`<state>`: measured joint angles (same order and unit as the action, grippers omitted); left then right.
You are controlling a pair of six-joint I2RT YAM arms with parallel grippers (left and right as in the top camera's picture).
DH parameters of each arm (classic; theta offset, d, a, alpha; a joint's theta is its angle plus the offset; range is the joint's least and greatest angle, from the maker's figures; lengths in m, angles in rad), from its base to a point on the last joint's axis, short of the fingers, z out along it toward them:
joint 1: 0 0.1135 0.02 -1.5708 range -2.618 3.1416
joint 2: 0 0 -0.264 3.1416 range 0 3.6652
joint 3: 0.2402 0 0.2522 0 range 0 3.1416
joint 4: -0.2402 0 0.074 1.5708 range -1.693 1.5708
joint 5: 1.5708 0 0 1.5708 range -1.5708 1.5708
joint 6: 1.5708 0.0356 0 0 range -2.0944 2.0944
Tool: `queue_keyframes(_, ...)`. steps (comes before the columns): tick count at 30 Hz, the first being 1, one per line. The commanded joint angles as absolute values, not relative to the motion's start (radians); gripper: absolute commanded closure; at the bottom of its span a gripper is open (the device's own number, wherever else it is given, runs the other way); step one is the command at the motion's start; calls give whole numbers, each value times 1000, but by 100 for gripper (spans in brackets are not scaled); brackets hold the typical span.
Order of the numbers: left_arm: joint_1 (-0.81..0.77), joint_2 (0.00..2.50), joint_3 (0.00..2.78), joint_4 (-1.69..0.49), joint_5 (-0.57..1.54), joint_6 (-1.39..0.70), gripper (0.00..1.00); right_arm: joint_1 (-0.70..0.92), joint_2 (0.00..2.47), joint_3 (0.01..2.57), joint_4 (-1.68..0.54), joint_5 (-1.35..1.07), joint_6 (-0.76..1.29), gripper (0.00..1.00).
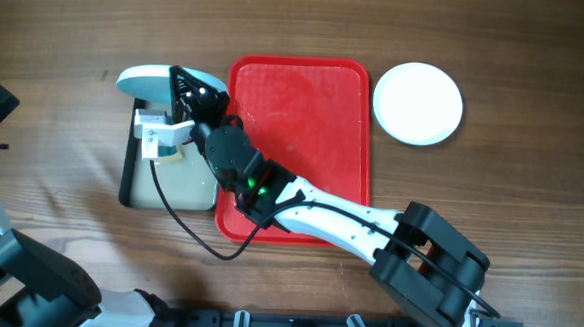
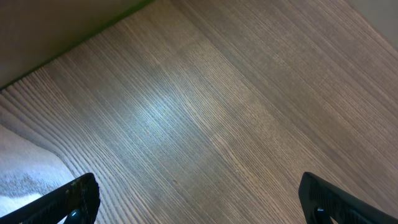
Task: Clean dirty plates on tray and stack at the side
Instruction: 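Lift the light-blue plate with the right gripper and tilt it over the black tray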
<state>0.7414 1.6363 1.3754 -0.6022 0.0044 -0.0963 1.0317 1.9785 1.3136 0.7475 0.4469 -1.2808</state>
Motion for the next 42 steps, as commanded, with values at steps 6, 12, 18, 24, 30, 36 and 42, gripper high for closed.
queue_keyframes(6,744,1636,1380,-601,2,-113,0,1037,1986,1331,750,445,-1250,96)
queue_keyframes(12,744,1636,1380,-601,2,-113,0,1037,1986,1331,750,445,-1253,96)
queue_keyframes(18,744,1636,1380,-601,2,-113,0,1029,1987,1331,627,445,-1088,96)
queue_keyframes(24,744,1636,1380,-601,2,-113,0,995,1988,1331,606,447,-867,96)
queue_keyframes(30,744,1636,1380,-601,2,-113,0,935,1988,1331,465,444,-197,96)
queue_keyframes(36,744,1636,1380,-601,2,-113,0,896,1938,1331,369,236,54,96)
queue_keyframes(42,744,1636,1380,-601,2,-113,0,808,1826,1331,224,110,187,96)
